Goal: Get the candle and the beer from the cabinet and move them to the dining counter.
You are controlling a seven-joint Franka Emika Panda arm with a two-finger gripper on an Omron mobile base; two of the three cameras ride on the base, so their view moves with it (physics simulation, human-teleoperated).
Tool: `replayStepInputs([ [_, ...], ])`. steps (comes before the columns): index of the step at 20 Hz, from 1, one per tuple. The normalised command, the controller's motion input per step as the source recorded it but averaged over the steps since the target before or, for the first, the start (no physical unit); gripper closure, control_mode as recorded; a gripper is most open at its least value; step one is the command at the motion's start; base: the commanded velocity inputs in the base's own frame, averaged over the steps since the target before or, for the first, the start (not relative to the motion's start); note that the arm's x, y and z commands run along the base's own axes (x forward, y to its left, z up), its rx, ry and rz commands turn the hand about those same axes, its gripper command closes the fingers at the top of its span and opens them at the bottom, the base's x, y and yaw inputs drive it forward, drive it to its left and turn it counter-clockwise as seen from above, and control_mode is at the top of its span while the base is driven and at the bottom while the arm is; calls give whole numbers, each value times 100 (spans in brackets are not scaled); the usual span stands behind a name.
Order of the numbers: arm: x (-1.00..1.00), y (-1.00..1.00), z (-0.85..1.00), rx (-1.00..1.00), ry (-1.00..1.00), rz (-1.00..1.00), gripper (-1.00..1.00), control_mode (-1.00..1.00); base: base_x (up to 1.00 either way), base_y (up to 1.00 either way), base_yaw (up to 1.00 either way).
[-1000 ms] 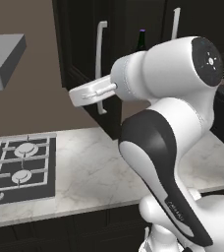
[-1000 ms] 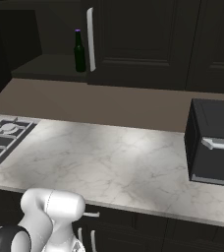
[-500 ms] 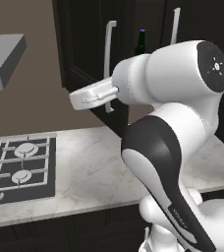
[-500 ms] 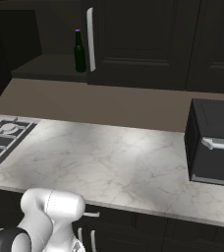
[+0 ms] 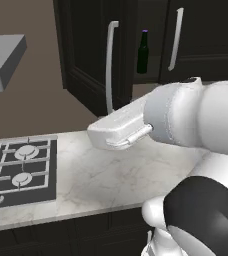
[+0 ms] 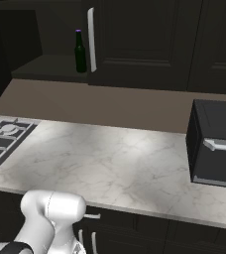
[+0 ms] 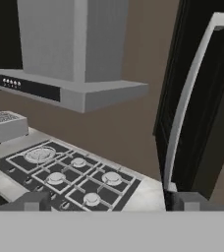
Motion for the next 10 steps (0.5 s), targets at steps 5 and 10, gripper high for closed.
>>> replayStepInputs([
  [5, -53, -93, 19, 3, 0, 2, -100, -100, 0, 0, 0],
  [10, -1, -100, 3, 10, 0, 16, -100, -100, 0, 0, 0],
])
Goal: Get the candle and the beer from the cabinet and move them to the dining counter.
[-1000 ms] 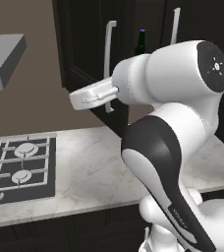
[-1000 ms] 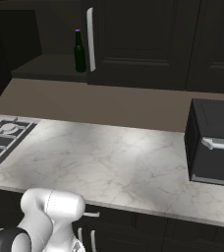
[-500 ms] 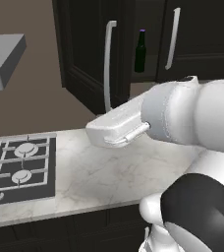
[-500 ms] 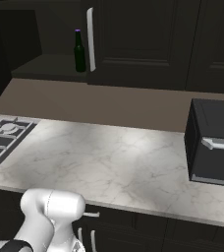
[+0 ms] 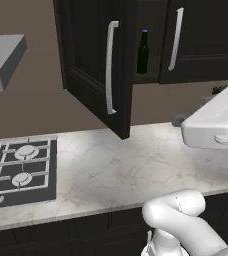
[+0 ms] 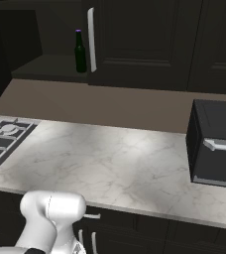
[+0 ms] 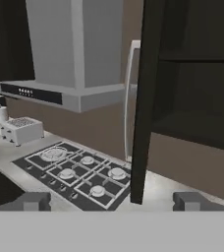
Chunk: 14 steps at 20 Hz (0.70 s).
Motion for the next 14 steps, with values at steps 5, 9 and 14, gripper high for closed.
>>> replayStepInputs([
  [5, 10, -92, 0, 15, -11, 30, -100, -100, 0, 0, 0],
  [9, 57, -52, 0, 20, -11, 36, -100, -100, 0, 0, 0],
  [14, 47, -5, 0, 8, 0, 26, -100, -100, 0, 0, 0],
])
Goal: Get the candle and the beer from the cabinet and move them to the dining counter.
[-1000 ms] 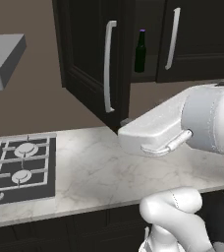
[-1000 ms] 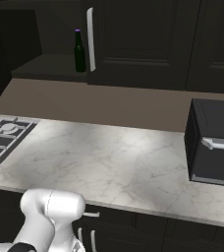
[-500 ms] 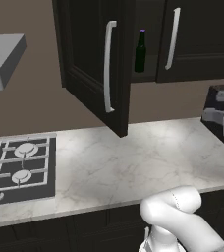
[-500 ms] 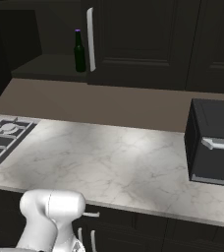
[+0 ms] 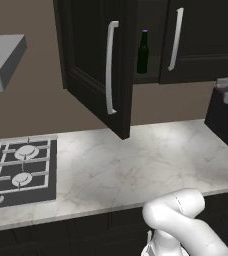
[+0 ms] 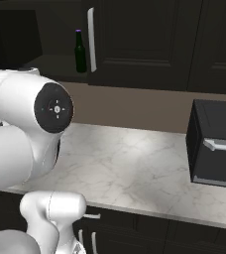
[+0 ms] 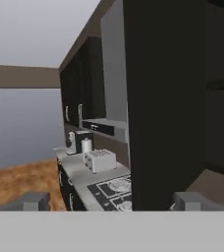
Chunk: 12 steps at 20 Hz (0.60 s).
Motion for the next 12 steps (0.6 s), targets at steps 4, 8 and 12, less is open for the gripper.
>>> replayStepInputs([
  [4, 48, 0, 0, 3, 0, 20, -100, -100, 0, 0, 0],
  [8, 45, 0, 0, 2, 0, 20, -100, -100, 0, 0, 0],
  [12, 42, 6, 0, 0, 0, 16, -100, -100, 0, 0, 0],
])
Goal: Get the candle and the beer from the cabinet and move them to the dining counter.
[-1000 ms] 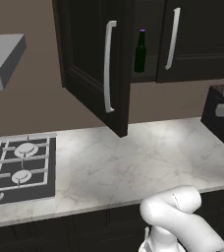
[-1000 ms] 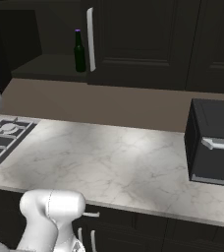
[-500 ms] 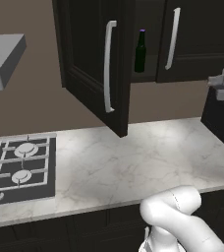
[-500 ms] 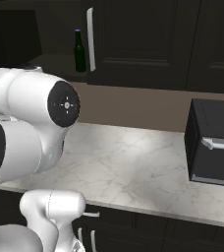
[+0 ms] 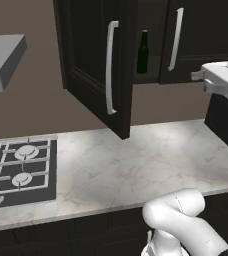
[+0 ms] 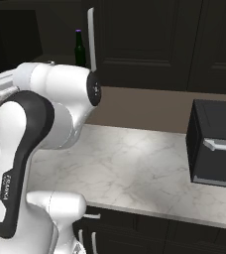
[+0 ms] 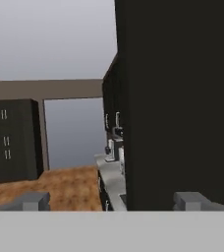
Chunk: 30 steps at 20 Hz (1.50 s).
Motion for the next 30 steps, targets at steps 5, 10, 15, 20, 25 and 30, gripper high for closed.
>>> replayStepInputs([
  [5, 14, 29, 0, 0, 0, 8, -100, -100, 0, 0, 0],
  [10, 18, 35, 0, 0, 0, 4, -100, -100, 0, 0, 0],
  [15, 25, 22, 0, 0, 0, 4, -100, -100, 0, 0, 0],
  [20, 33, 10, 0, 0, 0, 5, -100, -100, 0, 0, 0],
  [25, 29, 15, -1, 0, 0, 5, -100, -100, 0, 0, 0],
  [30, 28, 21, -1, 0, 0, 5, -100, -100, 0, 0, 0],
])
